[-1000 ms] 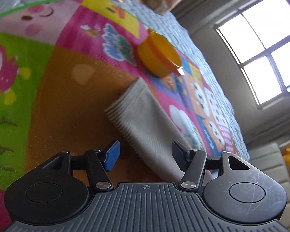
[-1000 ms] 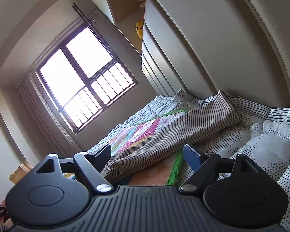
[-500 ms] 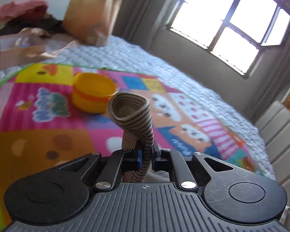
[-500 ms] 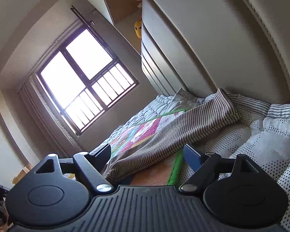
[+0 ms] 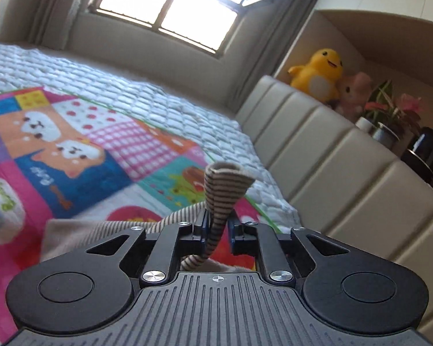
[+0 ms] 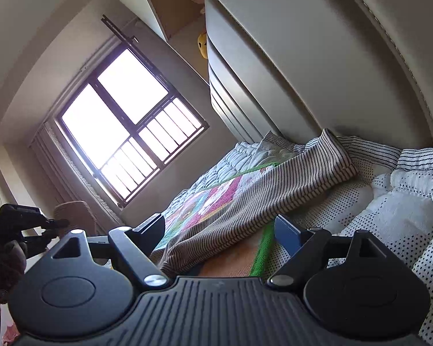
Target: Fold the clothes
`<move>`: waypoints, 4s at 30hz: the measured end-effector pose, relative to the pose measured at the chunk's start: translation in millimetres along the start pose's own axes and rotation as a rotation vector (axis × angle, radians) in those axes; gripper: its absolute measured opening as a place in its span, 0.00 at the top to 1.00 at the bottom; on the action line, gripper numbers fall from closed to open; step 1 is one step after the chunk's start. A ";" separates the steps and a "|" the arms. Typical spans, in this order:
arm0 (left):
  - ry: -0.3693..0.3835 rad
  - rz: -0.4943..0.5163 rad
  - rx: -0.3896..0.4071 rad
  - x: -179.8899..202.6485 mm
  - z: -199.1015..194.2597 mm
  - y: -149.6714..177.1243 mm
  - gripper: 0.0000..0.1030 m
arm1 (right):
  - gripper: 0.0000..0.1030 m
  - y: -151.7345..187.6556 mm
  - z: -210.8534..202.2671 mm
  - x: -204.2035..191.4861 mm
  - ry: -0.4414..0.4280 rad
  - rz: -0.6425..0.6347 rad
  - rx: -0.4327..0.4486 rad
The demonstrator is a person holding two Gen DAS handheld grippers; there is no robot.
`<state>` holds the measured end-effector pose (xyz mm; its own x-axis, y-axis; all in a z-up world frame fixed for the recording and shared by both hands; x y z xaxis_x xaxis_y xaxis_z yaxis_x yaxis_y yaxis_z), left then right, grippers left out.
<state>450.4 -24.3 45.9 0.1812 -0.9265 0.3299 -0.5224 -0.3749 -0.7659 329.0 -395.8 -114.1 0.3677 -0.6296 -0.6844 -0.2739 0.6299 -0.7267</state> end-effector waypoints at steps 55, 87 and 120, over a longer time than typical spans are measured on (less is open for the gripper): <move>0.143 0.152 -0.072 -135.0 -26.5 160.4 0.00 | 0.91 -80.2 168.4 -181.1 0.250 -0.641 -0.241; 0.238 -0.017 -0.100 -154.4 -31.1 151.5 0.00 | 0.39 88.1 230.6 -291.0 -0.148 -0.682 -0.614; 0.003 0.216 -0.041 -132.9 55.0 99.7 0.00 | 0.00 142.9 189.4 -141.3 -0.175 -0.216 -0.681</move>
<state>420.0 59.7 -104.7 0.0594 -0.9850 0.1621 -0.5822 -0.1661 -0.7959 406.2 -130.7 -110.1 0.5969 -0.5899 -0.5439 -0.6498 0.0422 -0.7589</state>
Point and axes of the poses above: each gripper's, at about its wrist camera, not at the fingertips, and z roughly the way its jaws point, x to its right, y to its underside, the point moved 9 cm from there along z, roughly the way its jaws point, and after that the axes turned 14 degrees about -y, right-handed, at the moved point
